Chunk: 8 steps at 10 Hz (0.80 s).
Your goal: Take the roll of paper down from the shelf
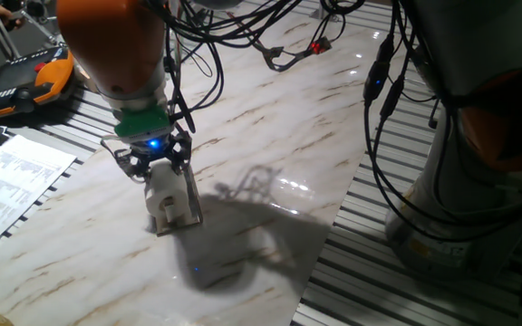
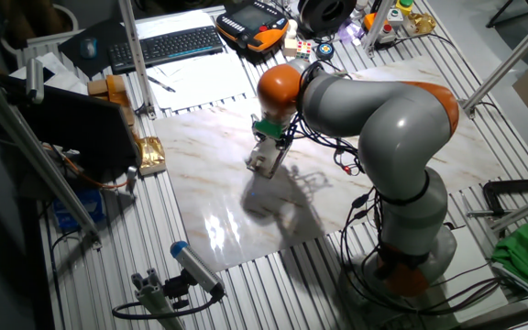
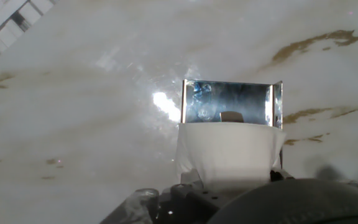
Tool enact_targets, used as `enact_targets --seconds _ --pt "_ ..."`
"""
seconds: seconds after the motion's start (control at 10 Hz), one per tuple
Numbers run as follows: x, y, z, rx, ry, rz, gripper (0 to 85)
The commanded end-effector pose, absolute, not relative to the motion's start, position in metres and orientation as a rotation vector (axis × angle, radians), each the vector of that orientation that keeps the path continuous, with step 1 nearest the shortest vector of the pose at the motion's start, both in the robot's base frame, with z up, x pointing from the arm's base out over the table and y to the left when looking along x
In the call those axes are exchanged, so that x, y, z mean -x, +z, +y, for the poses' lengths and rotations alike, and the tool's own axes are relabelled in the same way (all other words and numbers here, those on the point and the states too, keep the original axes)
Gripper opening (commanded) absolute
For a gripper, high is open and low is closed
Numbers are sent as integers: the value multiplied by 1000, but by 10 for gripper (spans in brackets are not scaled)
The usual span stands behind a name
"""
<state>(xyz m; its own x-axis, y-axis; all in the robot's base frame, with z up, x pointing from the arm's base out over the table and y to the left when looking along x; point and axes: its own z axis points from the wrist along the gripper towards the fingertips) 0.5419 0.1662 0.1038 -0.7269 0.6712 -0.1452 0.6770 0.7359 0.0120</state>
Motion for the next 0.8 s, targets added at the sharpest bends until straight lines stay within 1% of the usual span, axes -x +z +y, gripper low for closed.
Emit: enact_targets --seconds 0.0,0.4,0.6,0.7 --pt "-543 107 165 -1097 -64 2792 103" --pt "-546 114 159 -1097 -68 2786 83" --pt "-552 118 152 -1081 -73 2791 53" --pt "-555 119 149 -1076 -80 2791 53"
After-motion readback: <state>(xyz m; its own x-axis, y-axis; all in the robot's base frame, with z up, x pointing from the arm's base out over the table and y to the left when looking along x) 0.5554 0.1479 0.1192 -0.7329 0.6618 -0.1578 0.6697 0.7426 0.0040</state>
